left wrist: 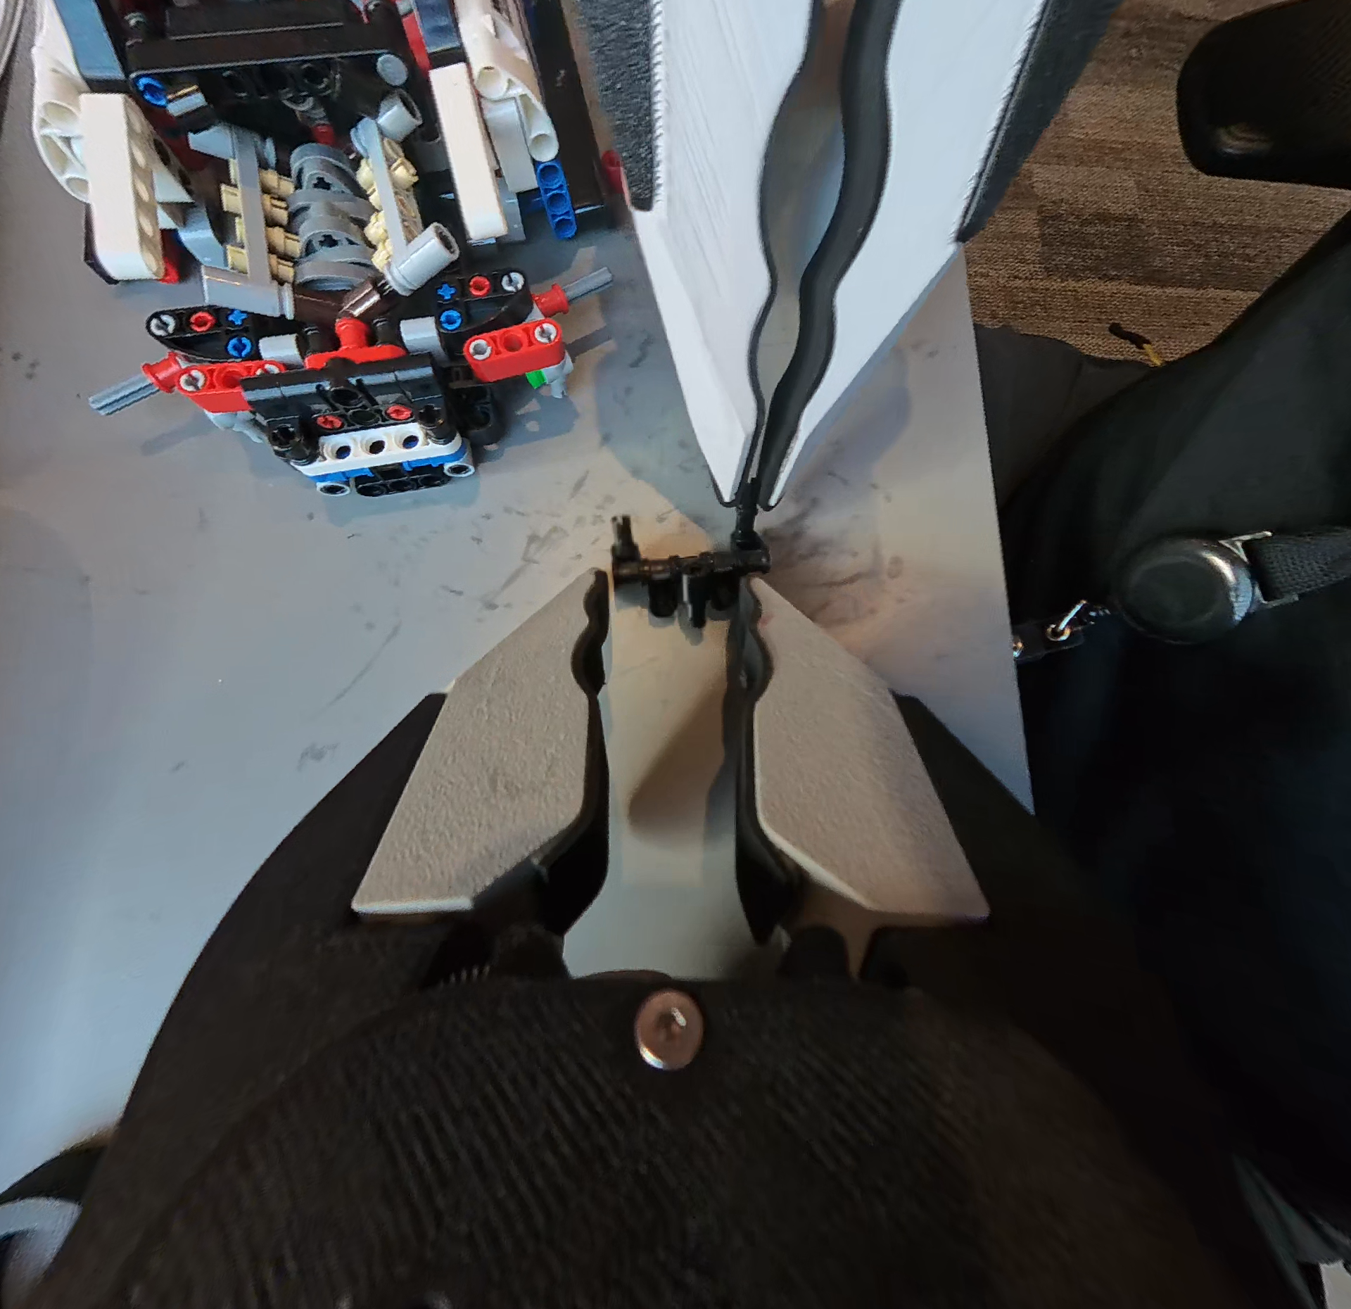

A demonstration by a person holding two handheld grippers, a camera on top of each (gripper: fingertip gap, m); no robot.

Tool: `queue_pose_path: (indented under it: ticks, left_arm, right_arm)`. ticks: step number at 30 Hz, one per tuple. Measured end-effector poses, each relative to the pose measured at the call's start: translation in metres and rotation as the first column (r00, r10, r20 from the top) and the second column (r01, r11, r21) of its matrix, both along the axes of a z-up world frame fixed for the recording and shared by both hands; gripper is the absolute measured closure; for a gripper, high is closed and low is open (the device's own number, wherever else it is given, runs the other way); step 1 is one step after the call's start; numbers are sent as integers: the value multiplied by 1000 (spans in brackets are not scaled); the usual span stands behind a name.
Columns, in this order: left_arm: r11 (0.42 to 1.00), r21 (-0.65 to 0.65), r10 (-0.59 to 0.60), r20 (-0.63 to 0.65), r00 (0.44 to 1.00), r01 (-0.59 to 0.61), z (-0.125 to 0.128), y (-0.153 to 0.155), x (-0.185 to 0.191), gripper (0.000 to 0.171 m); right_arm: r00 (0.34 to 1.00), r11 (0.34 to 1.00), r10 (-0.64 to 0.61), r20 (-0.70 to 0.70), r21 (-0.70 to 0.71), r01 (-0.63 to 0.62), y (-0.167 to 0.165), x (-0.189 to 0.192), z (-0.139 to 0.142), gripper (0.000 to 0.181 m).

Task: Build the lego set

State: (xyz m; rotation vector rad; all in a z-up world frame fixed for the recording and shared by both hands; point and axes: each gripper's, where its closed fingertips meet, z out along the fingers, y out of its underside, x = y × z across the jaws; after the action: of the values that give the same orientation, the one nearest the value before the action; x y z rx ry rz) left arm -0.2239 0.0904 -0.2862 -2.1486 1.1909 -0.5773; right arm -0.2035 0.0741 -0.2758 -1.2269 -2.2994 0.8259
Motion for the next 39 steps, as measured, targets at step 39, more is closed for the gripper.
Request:
queue_pose_path:
  ticks: [39]
  left_arm:
    - [998,13,-62,49,997,62,2,-4,14,132]
  right_arm:
    - [1000,1000,-12,-22,-9,12,-3,6,1,177]
